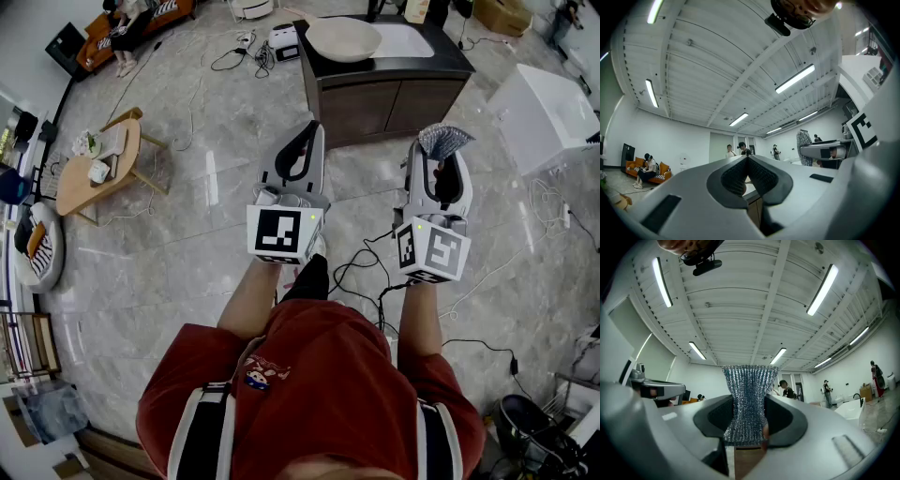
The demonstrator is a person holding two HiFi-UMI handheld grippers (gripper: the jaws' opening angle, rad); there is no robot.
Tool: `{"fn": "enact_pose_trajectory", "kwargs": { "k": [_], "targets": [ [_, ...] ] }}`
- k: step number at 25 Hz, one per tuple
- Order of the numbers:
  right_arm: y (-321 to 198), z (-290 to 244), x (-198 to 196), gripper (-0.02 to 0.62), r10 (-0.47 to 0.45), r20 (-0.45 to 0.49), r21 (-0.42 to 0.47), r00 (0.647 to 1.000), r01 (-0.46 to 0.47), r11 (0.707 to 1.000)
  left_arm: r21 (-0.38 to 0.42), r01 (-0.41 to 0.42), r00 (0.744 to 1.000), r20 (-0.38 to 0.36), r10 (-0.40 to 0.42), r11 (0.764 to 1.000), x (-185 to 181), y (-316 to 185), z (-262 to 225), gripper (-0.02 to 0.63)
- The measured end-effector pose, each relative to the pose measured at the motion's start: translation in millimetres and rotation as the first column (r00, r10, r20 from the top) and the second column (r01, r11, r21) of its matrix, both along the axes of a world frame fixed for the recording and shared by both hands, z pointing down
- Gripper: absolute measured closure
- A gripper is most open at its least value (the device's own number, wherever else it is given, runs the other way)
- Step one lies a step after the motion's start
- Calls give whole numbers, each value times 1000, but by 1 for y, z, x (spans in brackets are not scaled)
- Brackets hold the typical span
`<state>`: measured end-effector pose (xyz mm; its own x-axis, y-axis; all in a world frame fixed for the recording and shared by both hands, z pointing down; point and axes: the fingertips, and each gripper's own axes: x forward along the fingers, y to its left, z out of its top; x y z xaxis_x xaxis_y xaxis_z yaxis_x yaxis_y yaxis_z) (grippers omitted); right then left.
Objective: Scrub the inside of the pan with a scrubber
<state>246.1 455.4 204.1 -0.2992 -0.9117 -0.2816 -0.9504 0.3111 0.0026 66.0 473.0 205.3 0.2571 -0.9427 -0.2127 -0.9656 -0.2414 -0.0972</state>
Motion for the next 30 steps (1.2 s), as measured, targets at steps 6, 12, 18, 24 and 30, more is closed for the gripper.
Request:
{"fn": "enact_pose_trajectory", "kwargs": {
  "k": [6, 12, 18, 24, 30],
  "targets": [
    [0, -2, 2, 387, 9, -5, 5, 1000, -9, 1000, 2, -3, 1000, -5, 3, 1000, 6, -3, -3, 601],
    [-3, 2, 0, 387, 1, -7, -2, 1000, -1, 1000, -6, -4, 1000, -14, 4, 1000, 5, -5, 0, 600],
    [-16, 16, -4, 382, -30, 42, -41, 999, 31, 999, -33, 7, 1000, -24, -8, 999, -3, -18, 10, 600],
    [-47, 34, -11, 380, -27, 30, -90, 999, 29, 995, -84, 20, 999, -36, -23, 996, -13, -50, 30, 600],
    [-96, 52, -24, 379, -42, 17, -144, 999, 44, 989, -136, 27, 998, -45, -34, 990, -24, -99, 48, 600]
  ]
}}
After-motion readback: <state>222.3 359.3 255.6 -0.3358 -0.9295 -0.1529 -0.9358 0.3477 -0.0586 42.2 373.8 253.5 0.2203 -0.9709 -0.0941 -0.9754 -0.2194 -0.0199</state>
